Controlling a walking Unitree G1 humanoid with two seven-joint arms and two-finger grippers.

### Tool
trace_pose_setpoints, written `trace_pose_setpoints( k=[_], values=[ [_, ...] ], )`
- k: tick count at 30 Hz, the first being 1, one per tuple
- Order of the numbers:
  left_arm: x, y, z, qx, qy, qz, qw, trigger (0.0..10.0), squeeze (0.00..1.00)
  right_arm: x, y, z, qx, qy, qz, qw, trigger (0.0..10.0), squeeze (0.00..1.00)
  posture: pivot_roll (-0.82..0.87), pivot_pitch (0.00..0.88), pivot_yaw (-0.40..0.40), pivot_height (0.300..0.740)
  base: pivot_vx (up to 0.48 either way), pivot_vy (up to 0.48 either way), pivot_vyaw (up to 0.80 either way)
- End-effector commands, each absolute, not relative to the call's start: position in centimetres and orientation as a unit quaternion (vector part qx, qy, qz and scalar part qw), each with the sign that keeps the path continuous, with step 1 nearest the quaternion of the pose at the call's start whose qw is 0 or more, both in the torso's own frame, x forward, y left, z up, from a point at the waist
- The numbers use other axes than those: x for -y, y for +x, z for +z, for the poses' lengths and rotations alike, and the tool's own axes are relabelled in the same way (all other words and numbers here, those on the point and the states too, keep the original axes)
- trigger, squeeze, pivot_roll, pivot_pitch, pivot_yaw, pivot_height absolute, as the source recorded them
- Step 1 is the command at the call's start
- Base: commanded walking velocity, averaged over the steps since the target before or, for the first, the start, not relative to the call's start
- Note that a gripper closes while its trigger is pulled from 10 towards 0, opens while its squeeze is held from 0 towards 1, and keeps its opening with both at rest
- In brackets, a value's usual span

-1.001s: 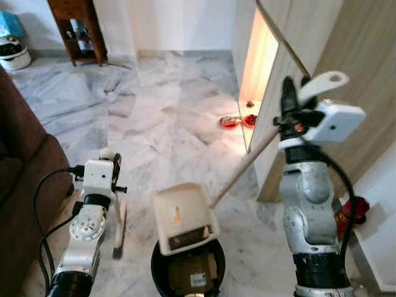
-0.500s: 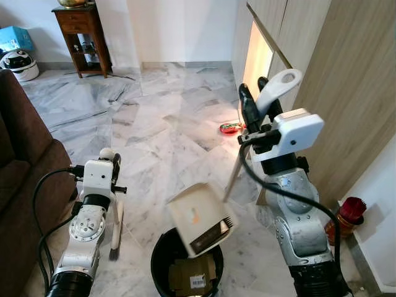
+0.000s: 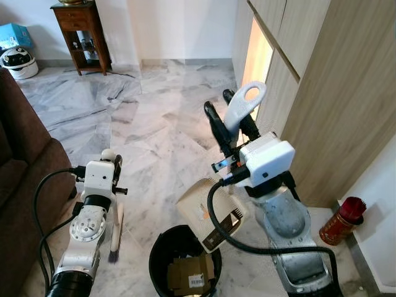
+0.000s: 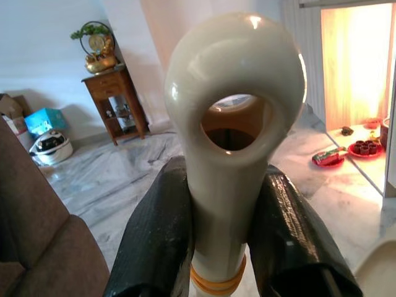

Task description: Sweep floor

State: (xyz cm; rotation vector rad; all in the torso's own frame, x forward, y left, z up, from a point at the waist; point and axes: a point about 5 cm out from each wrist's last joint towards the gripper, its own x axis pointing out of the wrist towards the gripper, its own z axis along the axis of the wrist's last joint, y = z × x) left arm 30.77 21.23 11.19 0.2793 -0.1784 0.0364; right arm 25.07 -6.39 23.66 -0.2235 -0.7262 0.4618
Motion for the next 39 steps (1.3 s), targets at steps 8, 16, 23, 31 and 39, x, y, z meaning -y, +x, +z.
trace_pose_setpoints(
  k=[8, 16, 23, 31, 39],
  values=[
    [-20.6, 31.4, 12.5, 0.124, 0.143, 0.008, 0.982, 10.0, 0.00, 5.6, 22.8, 25.2, 0.392, -0.144, 0.234, 0.878, 10.0, 0.00, -0.03, 0.000, 0.046, 0.740, 0.000, 0.000, 0.00],
    [-20.4, 31.7, 12.5, 0.125, 0.141, 0.006, 0.982, 10.0, 0.00, 5.6, 22.9, 24.4, 0.362, -0.140, 0.212, 0.897, 10.0, 0.00, -0.05, 0.000, 0.047, 0.740, 0.000, 0.000, 0.00],
    [-19.8, 31.7, 12.4, 0.129, 0.131, 0.007, 0.983, 10.0, 0.00, 10.2, 26.3, 22.8, 0.301, -0.118, 0.072, 0.944, 10.0, 0.00, -0.04, 0.000, 0.032, 0.740, 0.000, 0.000, 0.00],
    [-19.8, 31.5, 12.1, 0.127, 0.129, 0.009, 0.983, 10.0, 0.00, 14.4, 27.6, 23.2, 0.296, -0.112, -0.029, 0.948, 10.0, 0.00, -0.04, 0.000, 0.022, 0.740, 0.000, 0.000, 0.00],
    [-19.6, 31.2, 11.9, 0.129, 0.124, 0.009, 0.984, 10.0, 0.00, 17.2, 28.2, 22.2, 0.284, -0.126, -0.090, 0.946, 10.0, 0.00, -0.03, 0.000, 0.017, 0.740, 0.000, 0.000, 0.00]
  ],
)
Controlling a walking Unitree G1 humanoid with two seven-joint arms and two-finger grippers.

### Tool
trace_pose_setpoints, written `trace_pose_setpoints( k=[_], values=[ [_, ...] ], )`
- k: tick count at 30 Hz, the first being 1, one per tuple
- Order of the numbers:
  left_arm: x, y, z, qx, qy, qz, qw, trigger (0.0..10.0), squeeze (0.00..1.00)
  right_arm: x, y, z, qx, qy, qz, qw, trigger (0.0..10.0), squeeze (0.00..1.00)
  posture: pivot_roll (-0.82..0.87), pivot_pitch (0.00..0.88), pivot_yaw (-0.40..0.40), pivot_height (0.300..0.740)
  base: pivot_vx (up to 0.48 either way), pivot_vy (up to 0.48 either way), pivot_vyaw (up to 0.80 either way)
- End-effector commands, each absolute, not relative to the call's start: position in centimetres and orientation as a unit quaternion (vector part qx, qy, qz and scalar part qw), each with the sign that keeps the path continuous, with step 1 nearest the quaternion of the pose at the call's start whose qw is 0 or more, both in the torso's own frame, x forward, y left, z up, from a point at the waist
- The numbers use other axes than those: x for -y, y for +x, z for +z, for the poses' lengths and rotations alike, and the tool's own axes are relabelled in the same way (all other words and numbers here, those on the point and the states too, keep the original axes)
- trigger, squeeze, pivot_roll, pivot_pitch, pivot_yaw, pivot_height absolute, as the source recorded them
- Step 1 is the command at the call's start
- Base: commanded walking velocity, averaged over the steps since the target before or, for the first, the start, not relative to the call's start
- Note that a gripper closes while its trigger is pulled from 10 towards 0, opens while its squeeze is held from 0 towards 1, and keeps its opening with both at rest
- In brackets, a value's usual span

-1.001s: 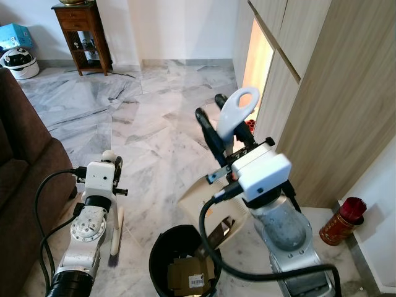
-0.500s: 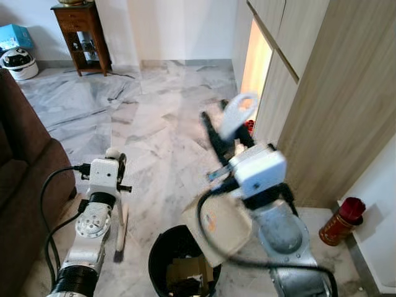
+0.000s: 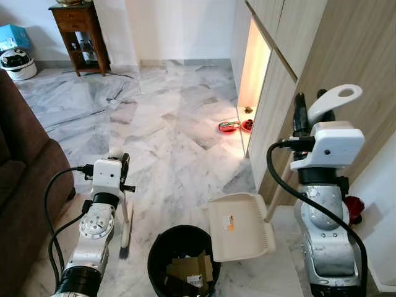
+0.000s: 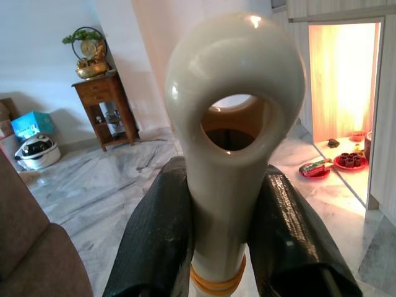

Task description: Sweep floor

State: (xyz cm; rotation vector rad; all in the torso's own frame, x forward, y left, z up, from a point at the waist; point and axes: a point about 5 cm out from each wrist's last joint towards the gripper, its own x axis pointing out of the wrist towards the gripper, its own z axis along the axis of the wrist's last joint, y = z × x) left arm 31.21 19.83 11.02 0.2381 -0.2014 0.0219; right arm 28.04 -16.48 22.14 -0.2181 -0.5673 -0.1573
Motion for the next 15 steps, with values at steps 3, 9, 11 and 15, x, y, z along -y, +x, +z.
trace_pose_setpoints(
  k=[3, 9, 11, 15],
  values=[
    [-19.6, 31.1, 11.8, 0.130, 0.123, 0.008, 0.984, 10.0, 0.00, 18.3, 28.4, 21.7, 0.278, -0.141, -0.108, 0.944, 10.0, 0.00, -0.03, 0.000, 0.018, 0.740, 0.000, 0.000, 0.00],
    [-19.6, 31.0, 11.9, 0.133, 0.122, 0.005, 0.984, 10.0, 0.00, 20.5, 28.4, 22.6, 0.293, -0.163, -0.139, 0.932, 10.0, 0.00, -0.03, 0.000, 0.017, 0.740, 0.000, 0.000, 0.00],
    [-19.6, 30.9, 11.8, 0.132, 0.123, 0.005, 0.984, 10.0, 0.00, 20.6, 28.5, 22.9, 0.299, -0.167, -0.140, 0.929, 10.0, 0.00, -0.03, 0.000, 0.017, 0.740, 0.000, 0.000, 0.00],
    [-19.5, 30.9, 11.7, 0.131, 0.123, 0.003, 0.984, 10.0, 0.00, 21.1, 28.6, 22.7, 0.299, -0.181, -0.150, 0.925, 10.0, 0.00, -0.03, 0.000, 0.017, 0.740, 0.000, 0.000, 0.00]
  ],
)
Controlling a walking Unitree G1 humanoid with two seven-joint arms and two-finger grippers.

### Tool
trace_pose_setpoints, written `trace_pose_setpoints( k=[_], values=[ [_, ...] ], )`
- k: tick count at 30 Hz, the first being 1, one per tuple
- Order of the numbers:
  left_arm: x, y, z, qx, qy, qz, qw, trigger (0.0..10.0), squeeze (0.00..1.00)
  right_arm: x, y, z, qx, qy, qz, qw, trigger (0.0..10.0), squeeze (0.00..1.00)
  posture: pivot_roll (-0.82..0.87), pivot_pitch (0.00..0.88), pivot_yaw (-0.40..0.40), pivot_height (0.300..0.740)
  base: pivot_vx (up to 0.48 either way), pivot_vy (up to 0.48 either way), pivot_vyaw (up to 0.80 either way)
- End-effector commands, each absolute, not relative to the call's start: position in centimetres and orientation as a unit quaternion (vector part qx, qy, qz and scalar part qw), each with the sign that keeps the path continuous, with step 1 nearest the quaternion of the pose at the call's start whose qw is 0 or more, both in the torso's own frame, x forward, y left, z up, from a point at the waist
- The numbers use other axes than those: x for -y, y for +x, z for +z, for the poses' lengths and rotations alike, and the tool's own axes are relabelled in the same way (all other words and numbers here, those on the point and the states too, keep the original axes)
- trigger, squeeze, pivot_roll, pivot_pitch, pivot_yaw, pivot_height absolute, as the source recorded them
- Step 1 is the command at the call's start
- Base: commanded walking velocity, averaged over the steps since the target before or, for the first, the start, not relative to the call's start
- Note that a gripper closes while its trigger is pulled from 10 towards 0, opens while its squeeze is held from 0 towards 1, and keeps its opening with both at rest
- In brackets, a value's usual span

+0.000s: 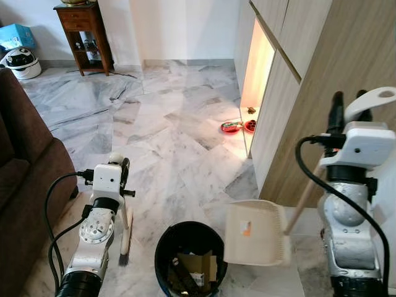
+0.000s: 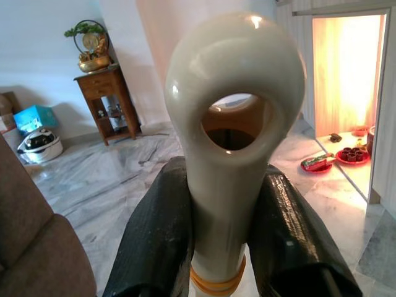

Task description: Sweep floor

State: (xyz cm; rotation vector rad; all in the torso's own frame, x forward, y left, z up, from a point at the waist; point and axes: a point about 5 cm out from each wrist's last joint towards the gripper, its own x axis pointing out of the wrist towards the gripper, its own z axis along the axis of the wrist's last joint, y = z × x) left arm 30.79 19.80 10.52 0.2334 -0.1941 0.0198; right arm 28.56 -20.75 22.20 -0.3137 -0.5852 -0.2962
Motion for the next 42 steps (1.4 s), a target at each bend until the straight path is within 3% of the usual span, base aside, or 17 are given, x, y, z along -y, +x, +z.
trace_pose_setpoints(
  k=[1, 14, 21, 32, 37, 42],
  values=[
    [-19.5, 30.9, 11.7, 0.132, 0.122, 0.003, 0.984, 10.0, 0.00, 21.2, 28.6, 22.7, 0.301, -0.176, -0.153, 0.925, 10.0, 0.00, -0.03, 0.000, 0.016, 0.740, 0.000, 0.000, 0.00],
    [-19.8, 30.9, 11.9, 0.134, 0.124, 0.011, 0.983, 10.0, 0.00, 17.7, 28.8, 26.7, 0.368, -0.062, -0.091, 0.923, 10.0, 0.00, -0.02, 0.000, 0.007, 0.740, 0.000, 0.000, 0.00],
    [-19.8, 30.9, 11.9, 0.134, 0.123, 0.015, 0.983, 10.0, 0.00, 17.8, 28.8, 27.2, 0.375, -0.060, -0.088, 0.921, 10.0, 0.00, -0.01, 0.000, 0.001, 0.740, 0.000, 0.000, 0.00],
    [-19.8, 30.7, 11.8, 0.134, 0.120, 0.016, 0.984, 10.0, 0.00, 20.5, 28.3, 26.5, 0.364, -0.149, -0.182, 0.901, 10.0, 0.00, -0.02, 0.000, 0.001, 0.740, 0.000, 0.000, 0.00],
    [-19.8, 30.6, 11.6, 0.132, 0.119, 0.014, 0.984, 10.0, 0.00, 21.2, 28.6, 23.4, 0.319, -0.213, -0.194, 0.903, 10.0, 0.00, -0.02, 0.000, 0.002, 0.740, 0.000, 0.000, 0.00],
    [-19.6, 30.4, 11.4, 0.129, 0.118, 0.012, 0.985, 10.0, 0.00, 21.8, 28.8, 20.1, 0.266, -0.222, -0.190, 0.919, 10.0, 0.00, -0.02, 0.000, 0.001, 0.740, 0.000, 0.000, 0.00]
  ],
)
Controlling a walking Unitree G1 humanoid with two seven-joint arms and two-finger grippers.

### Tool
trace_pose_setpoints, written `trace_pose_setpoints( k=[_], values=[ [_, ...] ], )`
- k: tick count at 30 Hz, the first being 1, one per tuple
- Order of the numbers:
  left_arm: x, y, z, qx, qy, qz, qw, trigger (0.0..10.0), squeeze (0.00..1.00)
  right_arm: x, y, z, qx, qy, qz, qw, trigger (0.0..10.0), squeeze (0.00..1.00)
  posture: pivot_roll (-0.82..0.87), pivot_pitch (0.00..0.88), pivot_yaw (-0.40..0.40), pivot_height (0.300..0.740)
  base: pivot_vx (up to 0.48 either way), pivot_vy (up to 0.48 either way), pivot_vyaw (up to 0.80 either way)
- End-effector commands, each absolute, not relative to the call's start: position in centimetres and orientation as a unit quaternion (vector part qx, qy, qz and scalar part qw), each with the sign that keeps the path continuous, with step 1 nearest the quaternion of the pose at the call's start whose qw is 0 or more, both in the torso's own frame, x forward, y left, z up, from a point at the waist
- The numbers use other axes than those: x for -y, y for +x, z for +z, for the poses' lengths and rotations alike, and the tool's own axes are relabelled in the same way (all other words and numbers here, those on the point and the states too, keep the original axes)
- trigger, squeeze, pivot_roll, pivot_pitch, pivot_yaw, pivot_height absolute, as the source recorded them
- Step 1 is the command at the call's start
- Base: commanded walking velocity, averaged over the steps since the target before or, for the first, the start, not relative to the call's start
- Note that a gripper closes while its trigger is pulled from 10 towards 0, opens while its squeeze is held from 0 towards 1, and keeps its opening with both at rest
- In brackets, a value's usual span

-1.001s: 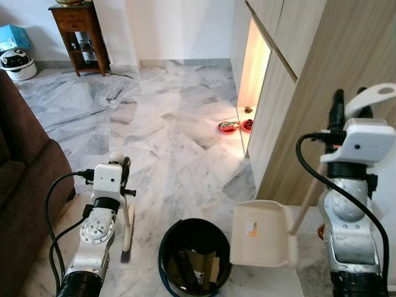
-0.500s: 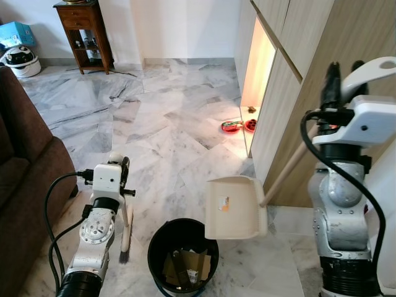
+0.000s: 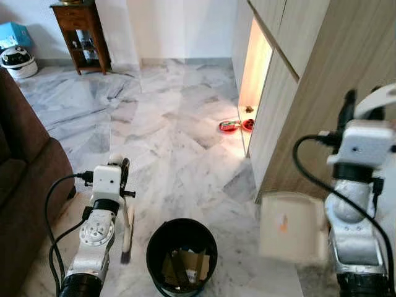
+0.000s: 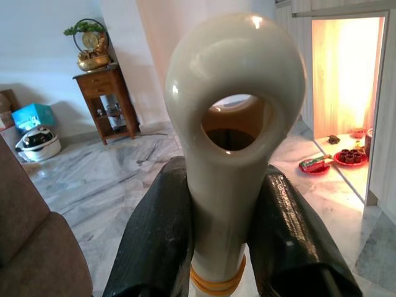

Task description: Sweep floor

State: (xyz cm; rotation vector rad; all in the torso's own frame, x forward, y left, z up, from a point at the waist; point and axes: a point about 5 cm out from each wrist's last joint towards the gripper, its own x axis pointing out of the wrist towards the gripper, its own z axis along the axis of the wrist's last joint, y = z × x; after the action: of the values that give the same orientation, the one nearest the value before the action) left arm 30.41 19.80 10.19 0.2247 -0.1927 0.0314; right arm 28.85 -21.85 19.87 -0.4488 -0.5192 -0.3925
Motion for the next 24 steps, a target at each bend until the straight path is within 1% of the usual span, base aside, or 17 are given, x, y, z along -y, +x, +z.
trace_pose_setpoints(
  k=[1, 3, 9, 12, 24],
  values=[
    [-19.6, 30.3, 11.3, 0.128, 0.117, 0.011, 0.985, 10.0, 0.00, 22.0, 28.8, 19.4, 0.255, -0.224, -0.190, 0.921, 10.0, 0.00, -0.02, 0.000, 0.003, 0.740, 0.000, 0.000, 0.00],
    [-19.6, 30.3, 11.3, 0.128, 0.117, 0.010, 0.985, 10.0, 0.00, 22.1, 28.8, 18.9, 0.248, -0.225, -0.191, 0.923, 10.0, 0.00, -0.02, 0.000, 0.004, 0.740, 0.000, 0.000, 0.00],
    [-19.2, 30.2, 10.9, 0.118, 0.112, 0.002, 0.987, 10.0, 0.00, 23.0, 28.7, 15.2, 0.194, -0.234, -0.193, 0.933, 10.0, 0.00, -0.02, 0.000, 0.006, 0.740, 0.000, 0.000, 0.00],
    [-19.2, 30.1, 10.5, 0.107, 0.101, 0.003, 0.989, 10.0, 0.00, 23.3, 28.6, 14.2, 0.182, -0.236, -0.194, 0.935, 10.0, 0.00, -0.02, 0.000, 0.009, 0.740, 0.000, 0.000, 0.00],
    [-19.0, 30.1, 10.4, 0.103, 0.088, -0.008, 0.991, 10.0, 0.00, 23.8, 28.6, 13.0, 0.173, -0.219, -0.202, 0.939, 10.0, 0.00, -0.02, 0.000, 0.022, 0.740, 0.000, 0.000, 0.00]
  ],
)
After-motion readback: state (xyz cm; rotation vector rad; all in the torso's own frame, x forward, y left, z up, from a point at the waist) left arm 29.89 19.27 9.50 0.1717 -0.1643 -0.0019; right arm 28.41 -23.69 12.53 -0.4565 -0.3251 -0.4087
